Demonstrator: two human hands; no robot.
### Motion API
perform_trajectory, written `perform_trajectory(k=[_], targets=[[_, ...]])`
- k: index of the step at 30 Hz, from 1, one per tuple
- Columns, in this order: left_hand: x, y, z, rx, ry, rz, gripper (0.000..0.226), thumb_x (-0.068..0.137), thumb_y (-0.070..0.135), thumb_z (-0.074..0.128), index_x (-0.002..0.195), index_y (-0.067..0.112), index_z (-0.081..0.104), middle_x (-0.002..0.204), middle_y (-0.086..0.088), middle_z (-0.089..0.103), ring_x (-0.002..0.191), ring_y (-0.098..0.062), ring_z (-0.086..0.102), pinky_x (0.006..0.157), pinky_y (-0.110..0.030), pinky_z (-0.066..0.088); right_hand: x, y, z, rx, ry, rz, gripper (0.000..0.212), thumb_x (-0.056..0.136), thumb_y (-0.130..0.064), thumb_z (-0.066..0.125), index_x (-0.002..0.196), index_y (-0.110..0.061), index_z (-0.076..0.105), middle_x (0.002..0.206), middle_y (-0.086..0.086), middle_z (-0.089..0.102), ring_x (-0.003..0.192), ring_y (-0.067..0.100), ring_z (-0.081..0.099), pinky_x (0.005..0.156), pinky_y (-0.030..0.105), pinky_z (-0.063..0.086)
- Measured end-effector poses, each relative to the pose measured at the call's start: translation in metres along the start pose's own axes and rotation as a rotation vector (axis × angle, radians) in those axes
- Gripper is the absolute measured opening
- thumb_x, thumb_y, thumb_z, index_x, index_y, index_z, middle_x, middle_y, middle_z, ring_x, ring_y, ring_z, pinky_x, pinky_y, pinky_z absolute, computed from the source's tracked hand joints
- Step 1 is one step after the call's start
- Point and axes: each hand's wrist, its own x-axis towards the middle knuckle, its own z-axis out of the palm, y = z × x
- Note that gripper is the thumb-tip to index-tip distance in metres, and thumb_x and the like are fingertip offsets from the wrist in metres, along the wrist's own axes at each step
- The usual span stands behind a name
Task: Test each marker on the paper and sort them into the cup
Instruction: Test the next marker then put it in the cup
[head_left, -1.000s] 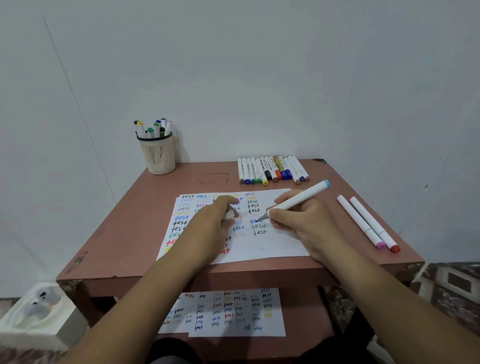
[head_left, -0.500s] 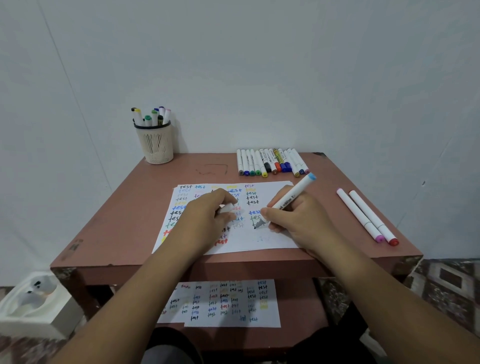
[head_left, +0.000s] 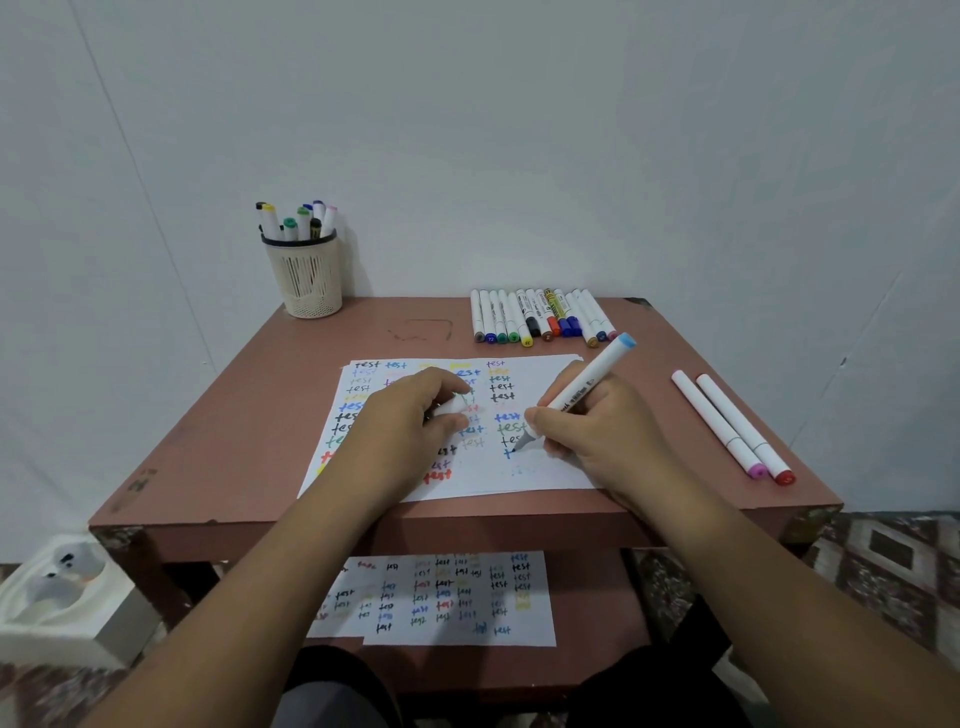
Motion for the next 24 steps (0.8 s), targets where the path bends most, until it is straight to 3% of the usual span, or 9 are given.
perform_trajectory(k=[3,8,12,19,24], targets=[[0.0006,-0.0003,0.0010,-0.023,-0.001,-0.016,0.030,0.094,0.024,0.068,0.122,0.030,0.062,0.106,0.012,0.062,0.094,-0.006,0.054,0.073,-0.004,0.035,0.0001,0.0011,-0.0012,-0.002,0.020,0.004,0.013,0.087,-0.011,0.082,0.084,-0.008,0.070,0.067,0.003,0.071,0.057,0.014,0.065,0.060,0.030,0.058],[0.0007,-0.0016,0.0006,-0.034,0.004,-0.018,0.028,0.094,0.025,0.069,0.121,0.029,0.062,0.101,0.017,0.061,0.086,0.014,0.051,0.067,0.000,0.035,0.0002,0.0016,-0.0006,-0.034,0.039,0.000,0.013,0.087,-0.013,0.081,0.085,-0.009,0.070,0.064,0.000,0.069,0.057,0.011,0.064,0.057,0.026,0.055],[0.0002,-0.0009,0.0007,-0.027,0.000,0.008,0.021,0.092,0.025,0.070,0.113,0.027,0.065,0.090,0.023,0.061,0.084,0.010,0.054,0.066,-0.004,0.037,-0.0011,0.0006,-0.0010,-0.037,0.017,0.014,0.013,0.087,-0.013,0.081,0.086,-0.007,0.069,0.065,0.000,0.068,0.058,0.010,0.063,0.058,0.025,0.056],[0.0004,-0.0052,0.0031,-0.069,-0.005,0.013,0.019,0.090,0.025,0.073,0.108,0.031,0.068,0.093,0.018,0.067,0.086,0.005,0.059,0.068,-0.005,0.039,0.0000,0.0020,-0.0010,-0.057,0.089,0.009,0.014,0.086,-0.015,0.081,0.086,-0.008,0.070,0.064,0.000,0.067,0.052,0.007,0.059,0.053,0.023,0.051],[0.0000,-0.0078,0.0041,-0.072,0.005,0.039,0.021,0.090,0.026,0.074,0.107,0.038,0.071,0.093,0.023,0.064,0.085,0.018,0.054,0.067,-0.001,0.035,-0.0013,0.0015,-0.0012,-0.046,0.076,0.015,0.014,0.086,-0.013,0.081,0.084,-0.007,0.068,0.061,-0.002,0.065,0.052,0.009,0.059,0.053,0.024,0.050]])
